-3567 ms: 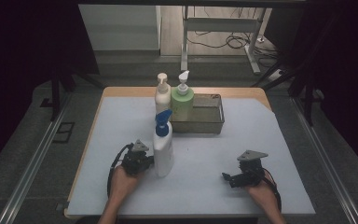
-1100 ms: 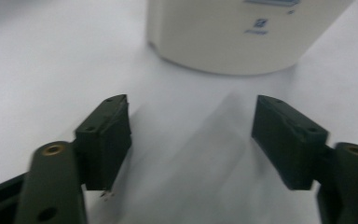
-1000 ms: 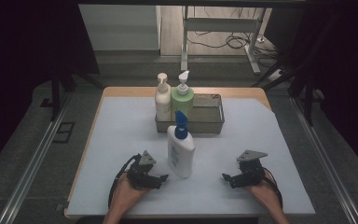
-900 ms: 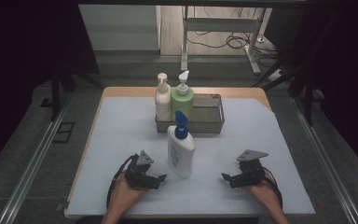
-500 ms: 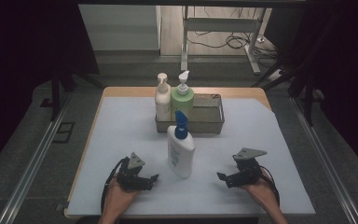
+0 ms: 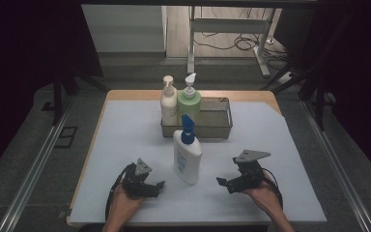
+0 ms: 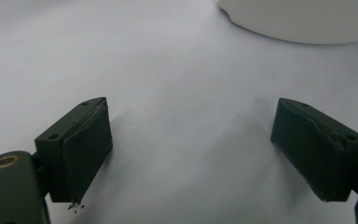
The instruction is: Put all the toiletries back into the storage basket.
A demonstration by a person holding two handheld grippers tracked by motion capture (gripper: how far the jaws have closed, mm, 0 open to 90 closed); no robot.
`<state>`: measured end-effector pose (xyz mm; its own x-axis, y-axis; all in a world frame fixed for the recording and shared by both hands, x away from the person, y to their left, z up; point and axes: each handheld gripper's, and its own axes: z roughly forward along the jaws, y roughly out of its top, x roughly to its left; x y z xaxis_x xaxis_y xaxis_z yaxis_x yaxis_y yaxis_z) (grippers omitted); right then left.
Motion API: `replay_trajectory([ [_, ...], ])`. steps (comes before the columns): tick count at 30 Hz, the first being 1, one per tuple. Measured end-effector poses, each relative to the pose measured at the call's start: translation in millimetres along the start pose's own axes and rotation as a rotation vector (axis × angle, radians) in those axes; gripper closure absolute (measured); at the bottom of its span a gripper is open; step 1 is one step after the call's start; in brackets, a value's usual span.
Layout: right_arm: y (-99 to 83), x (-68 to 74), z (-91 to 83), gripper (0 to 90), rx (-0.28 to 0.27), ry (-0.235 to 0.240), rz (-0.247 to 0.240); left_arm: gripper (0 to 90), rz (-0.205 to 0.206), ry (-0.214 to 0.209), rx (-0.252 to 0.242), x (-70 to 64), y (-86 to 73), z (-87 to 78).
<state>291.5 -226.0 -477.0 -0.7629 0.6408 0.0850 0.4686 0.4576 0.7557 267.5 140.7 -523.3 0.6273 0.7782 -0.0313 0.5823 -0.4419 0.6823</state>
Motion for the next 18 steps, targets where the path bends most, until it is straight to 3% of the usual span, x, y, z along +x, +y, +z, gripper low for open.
replay_trajectory([
  [9, 25.2, 16.9, 7.2, 0.0, -0.015, 0.015, -0.038, 12.0, -0.002, 0.003, -0.003, -0.5, -0.2, 0.3],
  [18, 43.7, 31.2, 15.1, 0.8, -0.049, 0.039, -0.018, 12.0, -0.002, 0.004, -0.003, -0.5, -0.2, 0.3],
])
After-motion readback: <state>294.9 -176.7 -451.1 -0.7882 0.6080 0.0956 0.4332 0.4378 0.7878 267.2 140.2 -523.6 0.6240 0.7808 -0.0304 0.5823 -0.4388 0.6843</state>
